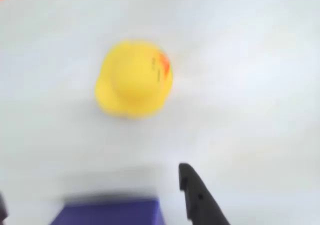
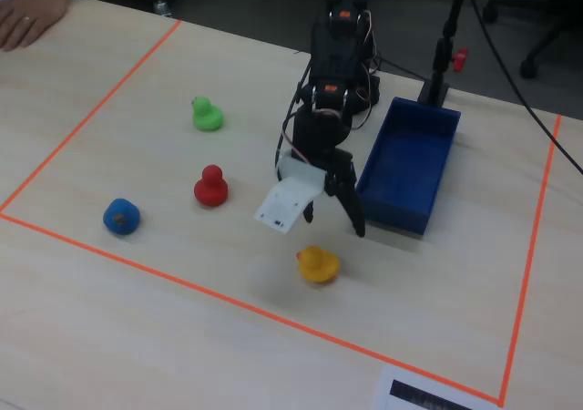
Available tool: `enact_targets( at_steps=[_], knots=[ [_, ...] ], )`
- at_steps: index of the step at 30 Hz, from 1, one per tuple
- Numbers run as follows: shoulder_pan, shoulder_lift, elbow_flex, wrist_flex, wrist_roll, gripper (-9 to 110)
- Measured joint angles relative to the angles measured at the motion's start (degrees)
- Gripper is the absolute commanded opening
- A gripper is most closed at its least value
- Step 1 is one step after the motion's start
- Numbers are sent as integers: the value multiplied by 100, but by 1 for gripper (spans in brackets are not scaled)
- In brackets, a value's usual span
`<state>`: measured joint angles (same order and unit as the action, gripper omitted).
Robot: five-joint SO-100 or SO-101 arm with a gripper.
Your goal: Grasp yellow duck and put it into box.
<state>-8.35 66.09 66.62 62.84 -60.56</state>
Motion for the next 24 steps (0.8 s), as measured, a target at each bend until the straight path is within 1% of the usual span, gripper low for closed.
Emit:
enact_targets(
  at_steps=[5,9,12,14,16,18,24],
  knots=[
    [255,-800,-598,-308,-123,45],
    [264,-1072,-624,-501,-141,41],
    [246,-1099,-624,-580,-123,29],
    [264,-1099,-633,-615,-53,16],
    [272,-1099,-633,-659,9,7],
    [246,-1099,-633,-747,70,0],
    [167,-1099,-633,-835,378,0]
  ],
)
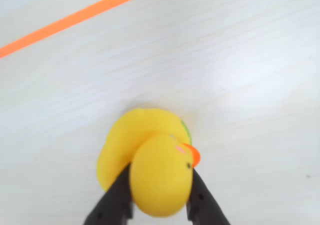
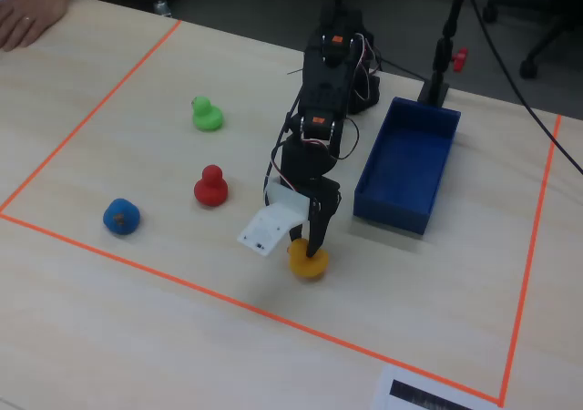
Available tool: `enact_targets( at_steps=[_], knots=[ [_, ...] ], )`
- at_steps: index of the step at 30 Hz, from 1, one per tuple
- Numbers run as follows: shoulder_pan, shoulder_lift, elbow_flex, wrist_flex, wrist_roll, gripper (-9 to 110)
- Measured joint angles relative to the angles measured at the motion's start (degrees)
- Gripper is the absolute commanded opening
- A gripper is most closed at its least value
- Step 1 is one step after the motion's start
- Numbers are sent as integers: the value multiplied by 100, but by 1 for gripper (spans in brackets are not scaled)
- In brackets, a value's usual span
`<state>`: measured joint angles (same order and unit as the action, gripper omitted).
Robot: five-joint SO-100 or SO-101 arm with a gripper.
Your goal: Grasp yellow duck and put it into box.
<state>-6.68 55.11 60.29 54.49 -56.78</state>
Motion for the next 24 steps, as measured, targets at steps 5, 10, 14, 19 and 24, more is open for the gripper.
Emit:
enact_targets(
  at_steps=[5,10,14,19,24],
  knots=[
    [0,97,0,141,229,0],
    [202,1354,97,835,308,0],
    [352,3146,97,2101,404,0],
    [-26,5546,905,4034,615,0],
    [-633,6724,2566,4509,1160,0]
  ],
)
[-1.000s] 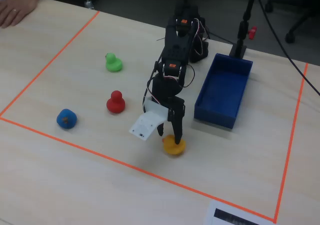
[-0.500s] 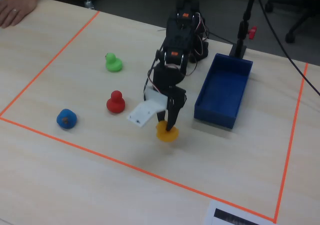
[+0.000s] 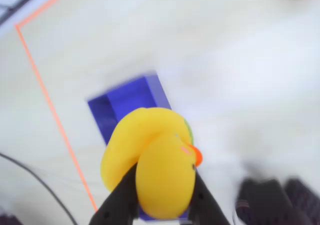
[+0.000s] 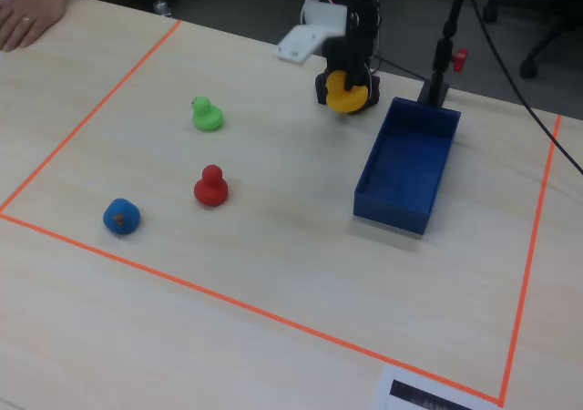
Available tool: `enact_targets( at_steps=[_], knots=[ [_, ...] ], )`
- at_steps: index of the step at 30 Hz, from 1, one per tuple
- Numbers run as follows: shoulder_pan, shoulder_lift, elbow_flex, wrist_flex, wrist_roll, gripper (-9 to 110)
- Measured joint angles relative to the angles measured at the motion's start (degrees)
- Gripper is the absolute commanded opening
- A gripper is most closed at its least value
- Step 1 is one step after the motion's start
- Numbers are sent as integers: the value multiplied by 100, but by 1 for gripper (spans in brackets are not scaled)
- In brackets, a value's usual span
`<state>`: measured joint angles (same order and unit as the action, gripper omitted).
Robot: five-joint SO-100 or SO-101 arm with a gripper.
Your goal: Grasp yellow duck and put it into box.
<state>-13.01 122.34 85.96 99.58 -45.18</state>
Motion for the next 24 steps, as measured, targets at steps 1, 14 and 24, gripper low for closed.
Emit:
enact_targets(
  at_steps=[1,14,24],
  knots=[
    [-132,0,290,0,105,0],
    [-2971,-782,668,9,1529,0],
    [-3463,-1380,650,-246,1740,23]
  ],
)
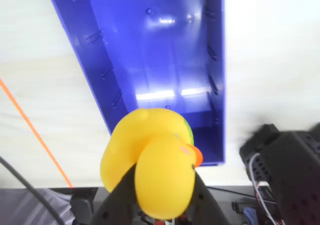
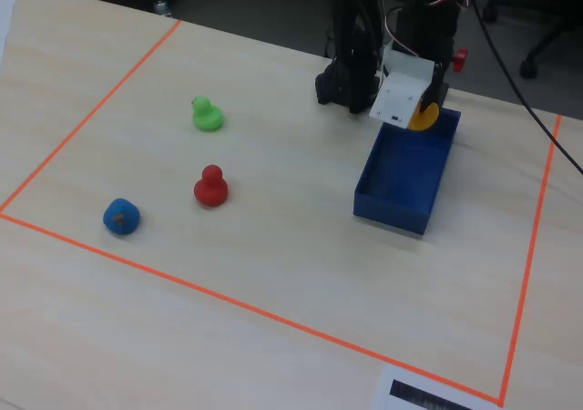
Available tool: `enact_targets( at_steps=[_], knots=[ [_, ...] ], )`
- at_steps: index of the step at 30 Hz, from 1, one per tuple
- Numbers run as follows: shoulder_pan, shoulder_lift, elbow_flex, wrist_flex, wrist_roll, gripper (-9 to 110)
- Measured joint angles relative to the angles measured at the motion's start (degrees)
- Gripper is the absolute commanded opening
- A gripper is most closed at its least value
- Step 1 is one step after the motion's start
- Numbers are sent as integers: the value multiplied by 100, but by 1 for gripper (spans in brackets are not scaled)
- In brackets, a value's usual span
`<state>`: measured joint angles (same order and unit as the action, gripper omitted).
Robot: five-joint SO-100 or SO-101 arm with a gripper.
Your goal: Grasp yellow duck and put it into box.
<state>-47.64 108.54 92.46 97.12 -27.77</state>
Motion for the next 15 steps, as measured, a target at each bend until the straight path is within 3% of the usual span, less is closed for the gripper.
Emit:
enact_targets(
  at_steps=[8,11,15],
  knots=[
    [369,88,360,-202,-299,23],
    [747,264,360,-229,-492,2],
    [1564,958,905,-703,-1090,0]
  ],
)
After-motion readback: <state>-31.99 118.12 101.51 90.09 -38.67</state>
